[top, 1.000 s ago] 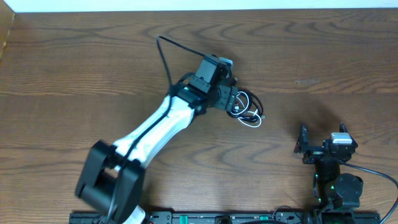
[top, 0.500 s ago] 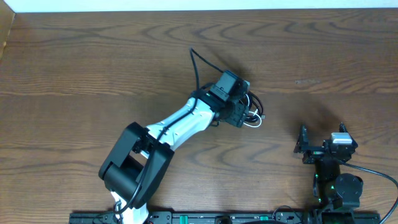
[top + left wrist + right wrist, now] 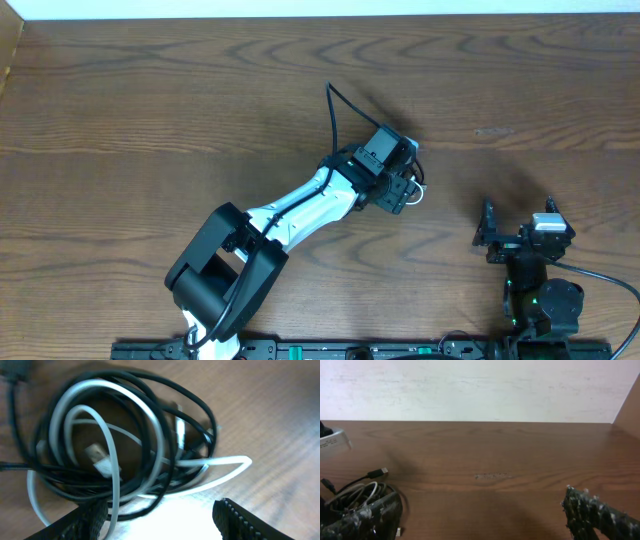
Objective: Untangle cables
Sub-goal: 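Lower the left gripper and grasp the cable bundle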
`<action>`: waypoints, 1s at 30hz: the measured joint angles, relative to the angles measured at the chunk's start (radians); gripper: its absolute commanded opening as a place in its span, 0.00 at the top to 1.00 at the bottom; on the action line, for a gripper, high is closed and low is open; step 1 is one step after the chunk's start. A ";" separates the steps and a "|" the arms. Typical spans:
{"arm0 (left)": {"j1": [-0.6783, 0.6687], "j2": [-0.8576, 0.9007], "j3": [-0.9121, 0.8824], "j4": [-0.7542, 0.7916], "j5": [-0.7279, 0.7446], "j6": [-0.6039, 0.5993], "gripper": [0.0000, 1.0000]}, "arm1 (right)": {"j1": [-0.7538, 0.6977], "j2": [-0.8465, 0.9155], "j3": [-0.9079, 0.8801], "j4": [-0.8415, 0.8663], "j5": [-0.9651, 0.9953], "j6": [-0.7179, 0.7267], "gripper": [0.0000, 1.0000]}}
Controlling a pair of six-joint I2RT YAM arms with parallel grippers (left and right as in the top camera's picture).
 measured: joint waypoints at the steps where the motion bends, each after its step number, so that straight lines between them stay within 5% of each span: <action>1: 0.000 0.000 0.000 0.004 -0.011 0.000 0.27 | 0.000 0.000 0.000 0.000 0.000 0.000 0.01; 30: -0.002 0.049 0.000 0.156 -0.061 0.000 0.32 | 0.000 0.000 0.000 0.000 0.000 0.000 0.01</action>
